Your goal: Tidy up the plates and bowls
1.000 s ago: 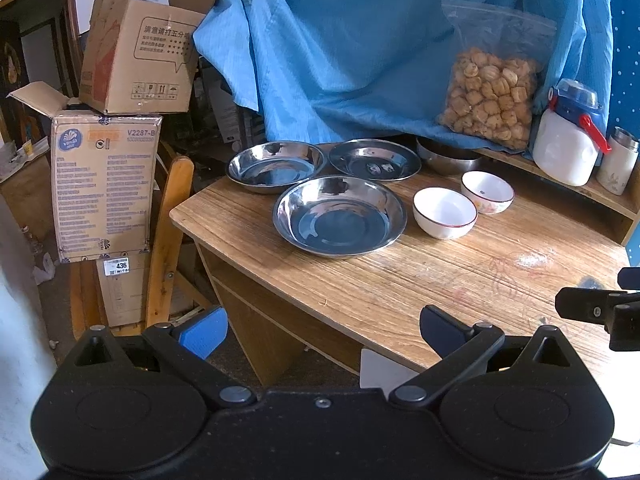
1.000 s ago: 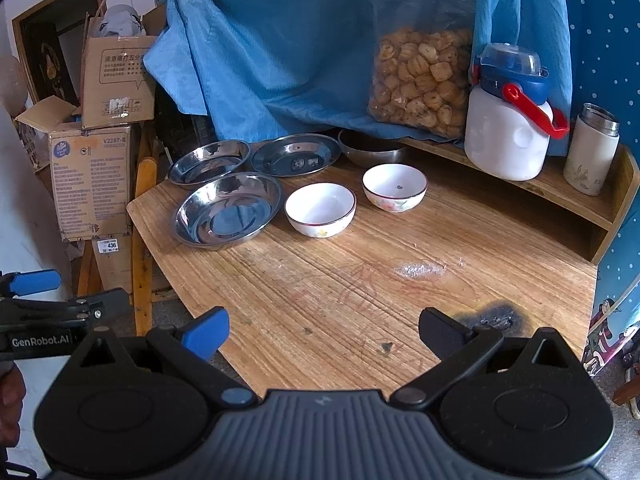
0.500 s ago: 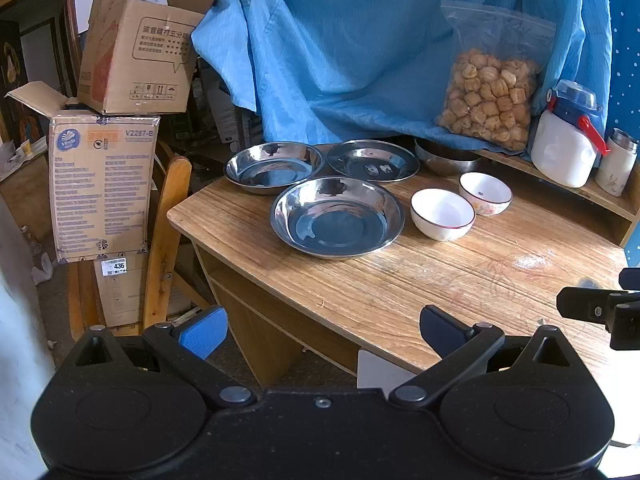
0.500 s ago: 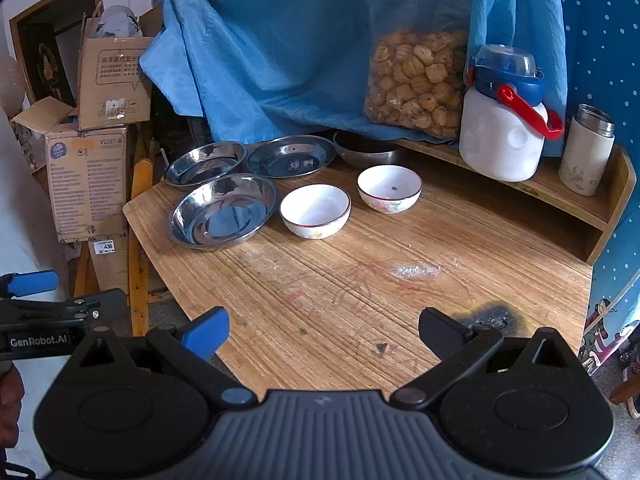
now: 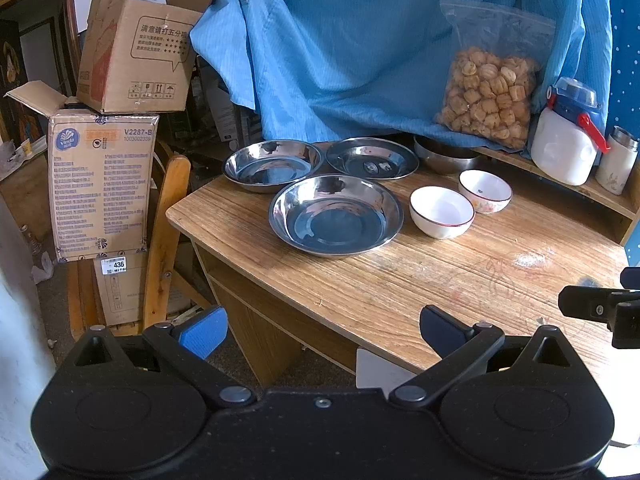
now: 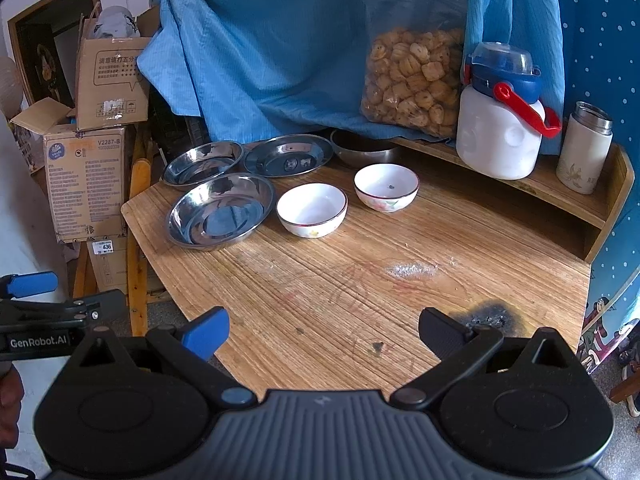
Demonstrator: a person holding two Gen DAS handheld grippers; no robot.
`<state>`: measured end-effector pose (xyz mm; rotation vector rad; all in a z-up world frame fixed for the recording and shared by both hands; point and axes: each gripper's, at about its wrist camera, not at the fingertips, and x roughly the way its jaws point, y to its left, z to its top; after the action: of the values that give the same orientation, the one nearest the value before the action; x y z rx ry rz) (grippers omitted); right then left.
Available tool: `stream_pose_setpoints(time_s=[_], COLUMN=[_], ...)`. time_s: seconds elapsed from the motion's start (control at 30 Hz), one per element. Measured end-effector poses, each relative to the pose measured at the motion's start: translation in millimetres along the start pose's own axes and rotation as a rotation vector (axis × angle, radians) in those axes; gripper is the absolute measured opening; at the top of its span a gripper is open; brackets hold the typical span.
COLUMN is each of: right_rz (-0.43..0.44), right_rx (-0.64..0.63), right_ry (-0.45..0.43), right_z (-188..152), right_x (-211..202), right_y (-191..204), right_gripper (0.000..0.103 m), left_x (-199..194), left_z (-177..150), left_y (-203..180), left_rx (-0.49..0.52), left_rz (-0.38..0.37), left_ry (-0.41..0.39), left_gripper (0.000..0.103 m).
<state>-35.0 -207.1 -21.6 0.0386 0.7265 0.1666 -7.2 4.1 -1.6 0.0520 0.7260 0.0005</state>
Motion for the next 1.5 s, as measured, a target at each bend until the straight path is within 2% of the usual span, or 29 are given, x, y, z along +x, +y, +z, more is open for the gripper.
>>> stream_pose_setpoints(time_s=[1.2,1.5], right_rz=[0.002,0.032], right_rx=[0.006,0.012], right_ry=[0.014,0.064], right_z=[-0.8,-10.0], right_x=[1.6,8.7], right_y=[-7.2,-22.7], right_gripper=[0.103,0.103], left_x=[7.1,12.3], left_z=[0.1,3.5], left_y=[-8.0,-14.3], left_rx=[-0.010,-0.010], left_rz=[0.004,0.014], left_ry=[0.018,0.059], left_gripper=[0.102,0.102])
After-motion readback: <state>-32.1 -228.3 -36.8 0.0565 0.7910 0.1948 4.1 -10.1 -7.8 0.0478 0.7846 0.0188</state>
